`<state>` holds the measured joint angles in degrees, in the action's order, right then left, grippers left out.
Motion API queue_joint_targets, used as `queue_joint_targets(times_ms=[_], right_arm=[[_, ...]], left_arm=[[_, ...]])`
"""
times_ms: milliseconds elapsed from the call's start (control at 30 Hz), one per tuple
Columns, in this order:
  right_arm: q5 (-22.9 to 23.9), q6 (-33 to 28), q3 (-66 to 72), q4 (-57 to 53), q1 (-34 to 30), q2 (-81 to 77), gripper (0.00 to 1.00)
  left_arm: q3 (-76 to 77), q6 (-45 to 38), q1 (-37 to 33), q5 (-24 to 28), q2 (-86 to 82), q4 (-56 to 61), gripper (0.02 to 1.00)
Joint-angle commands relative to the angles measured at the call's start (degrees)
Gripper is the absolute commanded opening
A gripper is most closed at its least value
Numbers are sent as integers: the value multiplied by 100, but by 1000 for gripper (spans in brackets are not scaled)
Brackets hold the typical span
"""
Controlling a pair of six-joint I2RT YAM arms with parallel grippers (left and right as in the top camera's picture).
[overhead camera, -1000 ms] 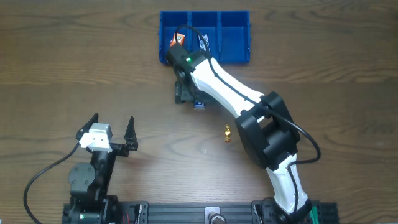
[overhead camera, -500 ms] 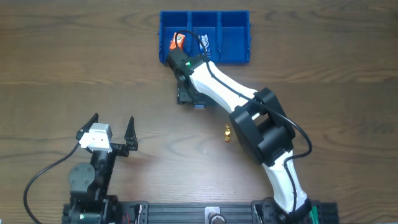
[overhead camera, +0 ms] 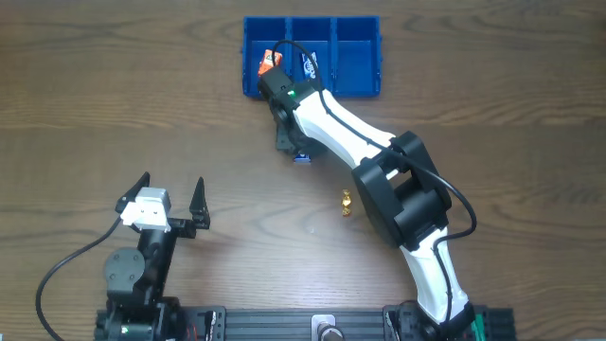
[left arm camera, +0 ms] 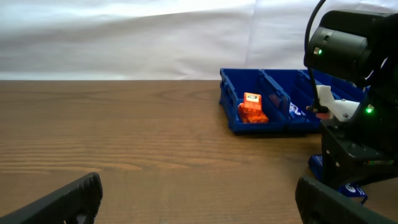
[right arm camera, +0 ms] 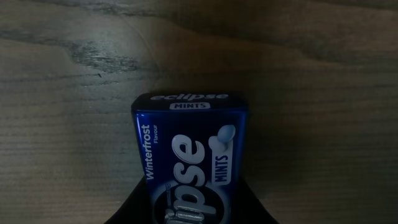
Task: Sort Candies Into Trays
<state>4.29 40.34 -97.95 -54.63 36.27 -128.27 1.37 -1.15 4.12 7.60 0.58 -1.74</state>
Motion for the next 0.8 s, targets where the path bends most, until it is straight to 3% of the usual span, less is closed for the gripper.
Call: queue_joint_targets(times_ms=[33,167,267,333,500,633,800], right_arm=[[170,-15,59,33,262,682,36],[616,-315,-127,-74,352,1687,36],[1292,-619,-953,-472,190,1832,36],[1497,-894,-1580,-612,-68,1663,36],[1495,-1486,-2922,-507,-756,811,34],[1499,-1919,-3003,179,-994,195,34],[1316,-1963,-3001,492,-1021,-450,34]], left_arm=[[-109,-15,-35,122,-33,-195,998],[-109,-15,-35,122,-33,-195,998],[-109,-15,-35,122,-33,-195,998],[-109,-15,-35,122,-33,-195,998],[-109,-15,-35,122,-33,-195,998],[-109,-15,-35,122,-33,-195,998],[-109,-15,-35,122,-33,-195,998]])
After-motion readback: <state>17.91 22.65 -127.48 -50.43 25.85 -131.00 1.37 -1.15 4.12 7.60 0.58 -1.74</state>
